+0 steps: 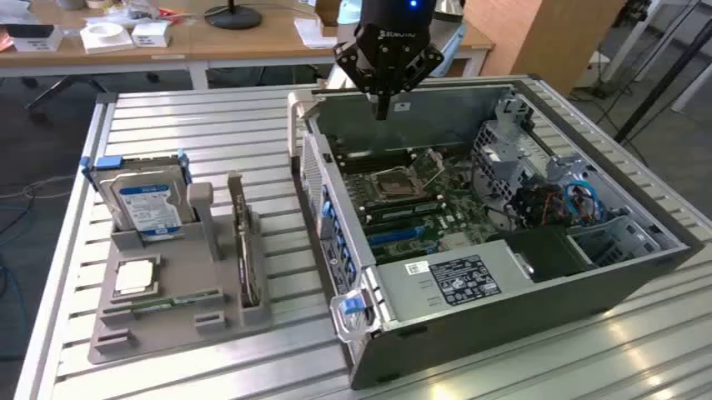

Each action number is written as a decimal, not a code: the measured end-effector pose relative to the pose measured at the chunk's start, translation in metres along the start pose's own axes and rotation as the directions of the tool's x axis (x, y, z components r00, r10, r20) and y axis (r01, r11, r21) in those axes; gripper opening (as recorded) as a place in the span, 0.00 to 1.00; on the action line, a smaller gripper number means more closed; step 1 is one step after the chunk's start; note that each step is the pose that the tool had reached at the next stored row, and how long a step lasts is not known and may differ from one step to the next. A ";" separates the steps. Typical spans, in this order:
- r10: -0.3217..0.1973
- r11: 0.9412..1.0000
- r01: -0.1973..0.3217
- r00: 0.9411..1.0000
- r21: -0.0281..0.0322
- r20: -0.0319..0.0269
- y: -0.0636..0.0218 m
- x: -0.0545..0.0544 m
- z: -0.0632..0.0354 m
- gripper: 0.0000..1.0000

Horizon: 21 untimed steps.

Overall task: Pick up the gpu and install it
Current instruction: 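Reach for the gpu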

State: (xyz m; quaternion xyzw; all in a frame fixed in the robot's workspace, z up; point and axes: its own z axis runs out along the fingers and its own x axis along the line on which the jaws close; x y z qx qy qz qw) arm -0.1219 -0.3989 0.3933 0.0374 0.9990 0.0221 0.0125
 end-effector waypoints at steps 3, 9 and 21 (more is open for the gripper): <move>0.000 1.000 0.000 1.000 0.000 0.000 0.0000 0.000 0.0000 0.10; 0.000 1.000 0.000 1.000 0.000 0.000 0.0000 0.000 0.0000 0.10; 0.000 1.000 0.000 1.000 0.000 0.000 -0.0011 0.015 0.0000 0.10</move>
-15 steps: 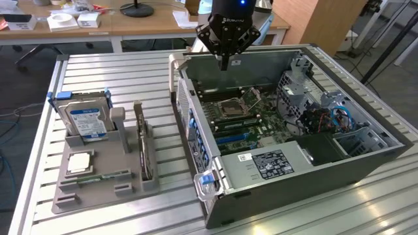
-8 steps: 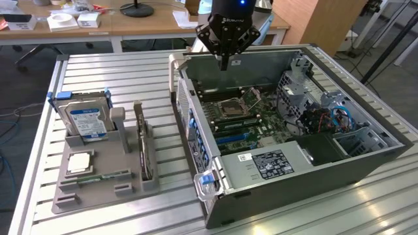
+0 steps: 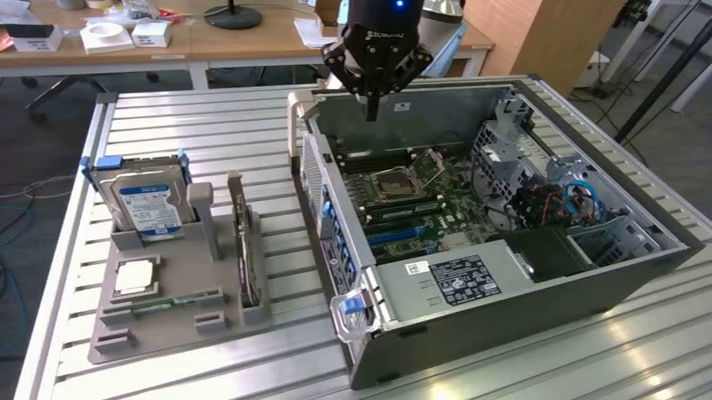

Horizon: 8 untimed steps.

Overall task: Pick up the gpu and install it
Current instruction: 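Reach for the gpu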

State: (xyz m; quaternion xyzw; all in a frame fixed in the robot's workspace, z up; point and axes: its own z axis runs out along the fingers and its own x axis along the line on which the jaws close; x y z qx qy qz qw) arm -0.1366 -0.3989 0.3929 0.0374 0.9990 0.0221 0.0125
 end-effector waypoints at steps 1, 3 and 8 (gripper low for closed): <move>0.000 1.000 0.000 1.000 0.000 0.000 -0.0002 0.002 0.0000 0.10; 0.000 1.000 0.000 1.000 0.000 0.000 -0.0006 0.008 0.0000 0.10; 0.000 1.000 0.000 1.000 0.000 0.000 -0.0015 0.020 0.0002 0.10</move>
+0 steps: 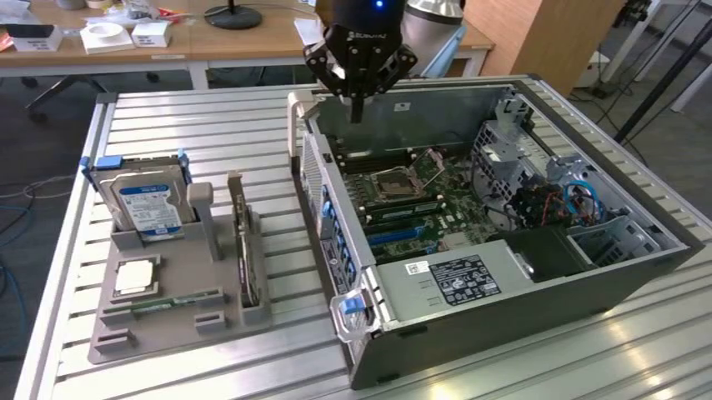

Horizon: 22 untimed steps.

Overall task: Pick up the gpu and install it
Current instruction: 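Reach for the gpu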

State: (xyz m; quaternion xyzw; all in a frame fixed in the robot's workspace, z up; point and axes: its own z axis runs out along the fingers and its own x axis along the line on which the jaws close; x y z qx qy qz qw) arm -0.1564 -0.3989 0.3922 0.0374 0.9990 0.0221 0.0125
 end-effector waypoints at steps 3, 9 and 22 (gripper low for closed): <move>0.000 1.000 0.000 1.000 0.000 0.000 -0.0006 0.008 0.0001 0.10; 0.001 1.000 -0.001 1.000 0.000 0.000 -0.0018 0.023 0.0003 0.10; 0.006 1.000 -0.006 1.000 0.000 0.000 -0.0047 0.063 0.0010 0.10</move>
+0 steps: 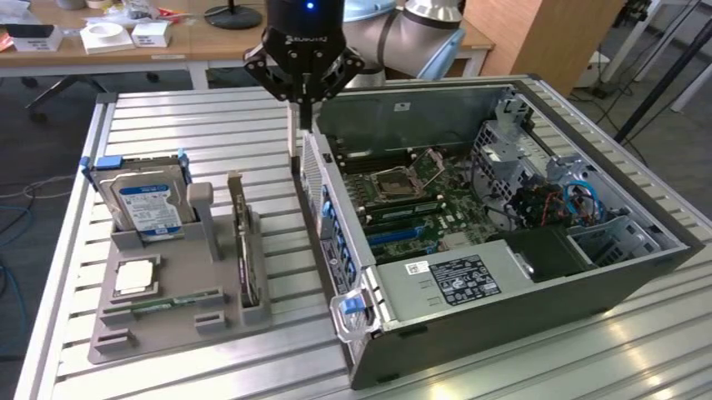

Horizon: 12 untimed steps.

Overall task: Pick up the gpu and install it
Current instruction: 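Reach for the gpu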

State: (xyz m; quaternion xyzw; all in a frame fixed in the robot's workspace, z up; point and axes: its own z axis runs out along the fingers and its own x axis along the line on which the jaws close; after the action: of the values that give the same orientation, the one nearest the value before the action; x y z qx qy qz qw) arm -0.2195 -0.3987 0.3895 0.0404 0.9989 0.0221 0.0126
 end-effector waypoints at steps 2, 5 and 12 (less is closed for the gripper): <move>0.001 1.000 -0.001 1.000 0.000 0.000 -0.0006 0.007 0.0002 0.10; 0.002 1.000 -0.002 1.000 0.000 0.000 -0.0014 0.016 0.0005 0.10; 0.004 1.000 -0.004 1.000 0.000 0.000 -0.0034 0.041 0.0012 0.10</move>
State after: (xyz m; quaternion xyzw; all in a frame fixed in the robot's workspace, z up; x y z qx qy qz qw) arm -0.2605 -0.3988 0.3871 0.0425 0.9988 0.0220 0.0126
